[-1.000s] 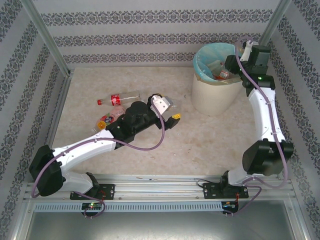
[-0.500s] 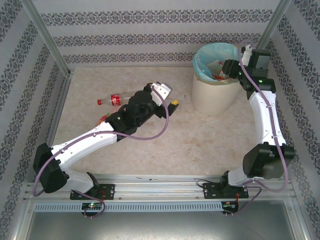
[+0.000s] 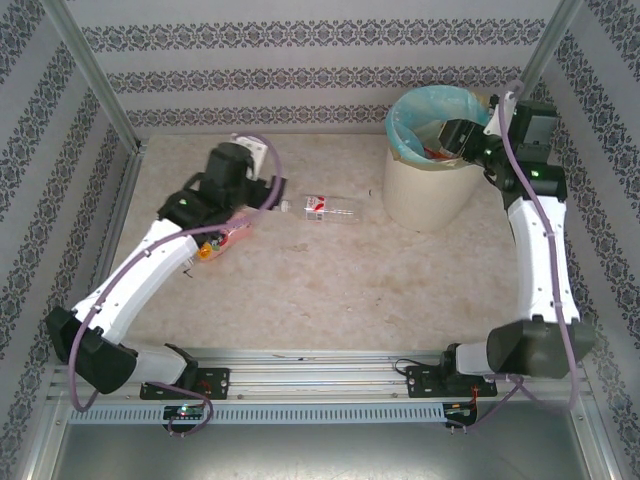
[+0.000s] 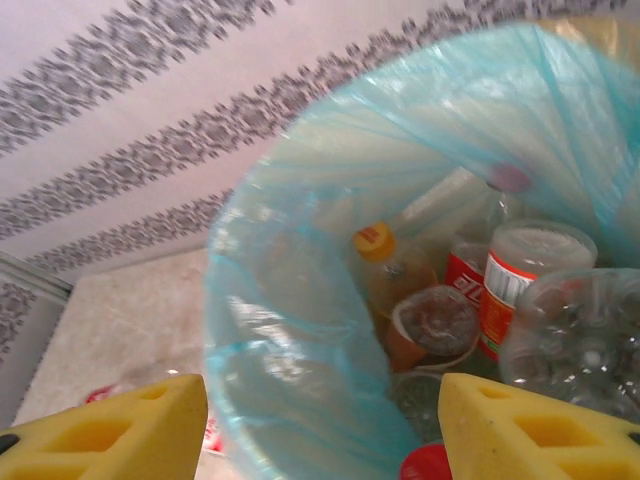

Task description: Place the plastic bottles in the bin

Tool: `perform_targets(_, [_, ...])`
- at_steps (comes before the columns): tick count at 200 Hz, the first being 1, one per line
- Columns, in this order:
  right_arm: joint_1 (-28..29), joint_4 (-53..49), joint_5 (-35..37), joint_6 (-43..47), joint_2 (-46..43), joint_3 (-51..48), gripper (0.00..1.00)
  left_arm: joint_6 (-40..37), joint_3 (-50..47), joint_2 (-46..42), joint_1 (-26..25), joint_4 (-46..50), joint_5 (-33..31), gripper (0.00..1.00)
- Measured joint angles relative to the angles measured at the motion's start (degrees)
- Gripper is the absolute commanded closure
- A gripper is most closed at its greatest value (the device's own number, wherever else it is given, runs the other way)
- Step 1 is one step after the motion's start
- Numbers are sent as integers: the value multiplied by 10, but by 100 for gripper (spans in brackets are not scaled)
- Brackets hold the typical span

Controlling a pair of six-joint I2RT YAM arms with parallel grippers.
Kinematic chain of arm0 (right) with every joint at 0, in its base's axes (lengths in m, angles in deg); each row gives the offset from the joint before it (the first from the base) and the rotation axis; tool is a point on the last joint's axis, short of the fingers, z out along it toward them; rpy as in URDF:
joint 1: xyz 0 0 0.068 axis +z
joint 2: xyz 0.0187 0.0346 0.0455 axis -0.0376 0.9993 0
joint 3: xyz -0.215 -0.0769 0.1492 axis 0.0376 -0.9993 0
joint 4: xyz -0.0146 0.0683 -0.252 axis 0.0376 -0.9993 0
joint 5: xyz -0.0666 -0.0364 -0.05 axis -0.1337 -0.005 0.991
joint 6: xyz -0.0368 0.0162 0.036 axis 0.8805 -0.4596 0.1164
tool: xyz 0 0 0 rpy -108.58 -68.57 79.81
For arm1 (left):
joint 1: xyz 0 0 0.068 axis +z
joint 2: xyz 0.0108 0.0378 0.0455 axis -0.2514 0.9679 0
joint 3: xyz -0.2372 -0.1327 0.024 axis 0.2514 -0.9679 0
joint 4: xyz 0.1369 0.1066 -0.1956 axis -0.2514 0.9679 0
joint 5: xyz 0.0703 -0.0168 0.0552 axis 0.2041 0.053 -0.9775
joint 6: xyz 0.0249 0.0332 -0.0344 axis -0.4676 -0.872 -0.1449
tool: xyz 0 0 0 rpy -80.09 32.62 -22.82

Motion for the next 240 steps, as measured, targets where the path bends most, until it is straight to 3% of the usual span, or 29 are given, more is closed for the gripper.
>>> perform_targets(42, [94, 16, 1, -4, -97, -17, 34, 22, -47, 45, 147, 48, 80, 6])
perform_targets(80, [185, 27, 26, 3, -153, -96, 31, 30, -53, 139, 218, 59, 120, 5])
perform_targets(123, [207, 30, 55, 9, -166, -172, 31, 10, -84, 175, 221, 75, 122, 6])
perform_targets(199, [216, 56, 59, 10, -158, -191, 30, -15, -90, 238, 215, 99, 106, 13])
perform_targets(240, [216, 62, 63, 14, -152, -191, 29, -18, -96, 250, 187, 101, 115, 17])
